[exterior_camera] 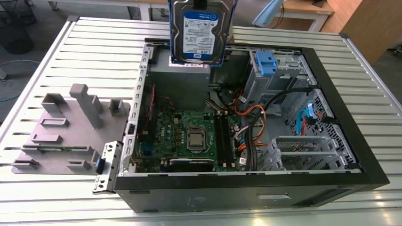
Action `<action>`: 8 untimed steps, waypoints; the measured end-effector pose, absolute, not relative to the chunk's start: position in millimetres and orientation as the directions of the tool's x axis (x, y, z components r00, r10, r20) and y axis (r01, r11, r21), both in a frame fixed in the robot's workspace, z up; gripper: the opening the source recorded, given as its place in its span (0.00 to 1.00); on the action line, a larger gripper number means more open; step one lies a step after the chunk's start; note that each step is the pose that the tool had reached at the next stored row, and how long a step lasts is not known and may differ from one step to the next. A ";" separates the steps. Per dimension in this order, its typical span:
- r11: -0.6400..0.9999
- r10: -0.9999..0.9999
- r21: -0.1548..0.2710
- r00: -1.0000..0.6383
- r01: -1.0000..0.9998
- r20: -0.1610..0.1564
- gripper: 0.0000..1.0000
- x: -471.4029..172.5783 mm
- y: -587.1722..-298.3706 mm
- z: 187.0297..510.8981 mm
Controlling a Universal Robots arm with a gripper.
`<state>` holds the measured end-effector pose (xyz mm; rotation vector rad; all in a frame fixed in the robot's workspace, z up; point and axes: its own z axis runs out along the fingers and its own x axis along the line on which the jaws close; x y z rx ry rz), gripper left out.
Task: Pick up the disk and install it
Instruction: 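Pick up the disk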
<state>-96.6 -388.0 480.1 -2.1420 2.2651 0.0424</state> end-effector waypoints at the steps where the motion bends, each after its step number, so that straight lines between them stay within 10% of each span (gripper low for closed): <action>1: 0.056 -0.998 0.003 -0.056 -0.998 -0.036 0.35 -94.9 -388.0 480.1; 8: 0.056 -0.998 0.003 -0.056 -0.998 -0.036 0.35 -80.1 -388.0 480.0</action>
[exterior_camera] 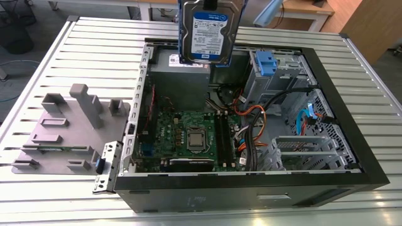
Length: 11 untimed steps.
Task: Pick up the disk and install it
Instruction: 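Pick up the disk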
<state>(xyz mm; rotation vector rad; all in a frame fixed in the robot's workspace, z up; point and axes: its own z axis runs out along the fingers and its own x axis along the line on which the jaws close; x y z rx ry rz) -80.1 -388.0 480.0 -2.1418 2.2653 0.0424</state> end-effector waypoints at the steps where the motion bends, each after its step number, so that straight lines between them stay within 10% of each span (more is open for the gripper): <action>1: 0.056 -0.998 0.003 -0.056 -0.998 -0.036 0.35 -78.1 -388.0 480.0; 11: 0.056 -0.998 0.003 -0.056 -0.998 -0.036 0.35 -68.8 -388.0 479.9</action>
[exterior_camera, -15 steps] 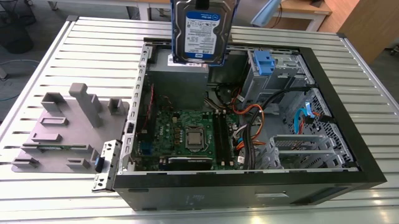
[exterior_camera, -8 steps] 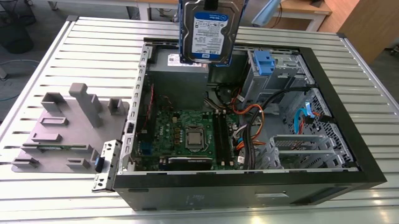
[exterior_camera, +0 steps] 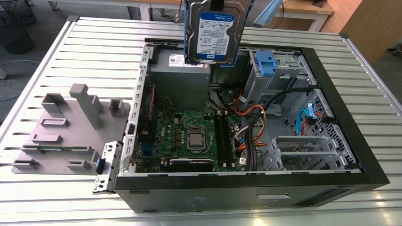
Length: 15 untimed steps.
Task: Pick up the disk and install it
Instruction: 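Pick up the disk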
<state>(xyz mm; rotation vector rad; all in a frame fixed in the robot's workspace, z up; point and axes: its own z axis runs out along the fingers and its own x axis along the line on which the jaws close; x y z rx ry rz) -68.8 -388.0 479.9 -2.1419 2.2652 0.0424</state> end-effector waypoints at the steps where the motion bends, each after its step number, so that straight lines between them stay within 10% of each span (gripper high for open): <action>1: 0.056 -0.998 0.003 -0.056 -0.998 -0.036 0.35 -68.8 -388.0 479.9; 15: 0.056 -0.998 0.003 -0.056 -0.998 -0.036 0.35 -62.4 -388.0 479.9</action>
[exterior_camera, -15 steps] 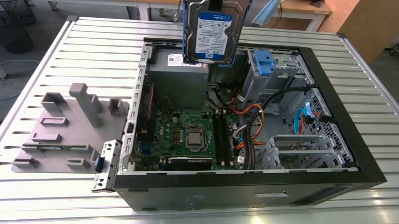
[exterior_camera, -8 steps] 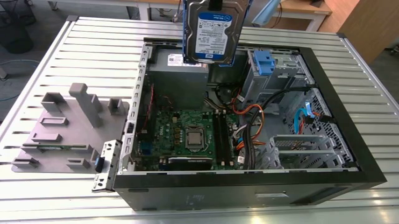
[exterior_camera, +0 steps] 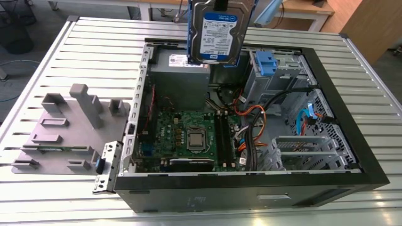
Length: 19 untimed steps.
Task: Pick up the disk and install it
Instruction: 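Pick up the disk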
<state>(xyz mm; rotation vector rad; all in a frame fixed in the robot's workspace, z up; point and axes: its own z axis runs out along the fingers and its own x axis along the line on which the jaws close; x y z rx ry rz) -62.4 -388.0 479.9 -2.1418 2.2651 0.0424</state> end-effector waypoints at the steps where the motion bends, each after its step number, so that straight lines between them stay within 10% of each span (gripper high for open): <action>1: 0.056 -0.998 0.003 -0.056 -0.998 -0.036 0.35 -61.5 -388.0 479.9; 19: 0.056 -0.998 0.003 -0.056 -0.998 -0.035 0.35 -57.1 -390.2 479.9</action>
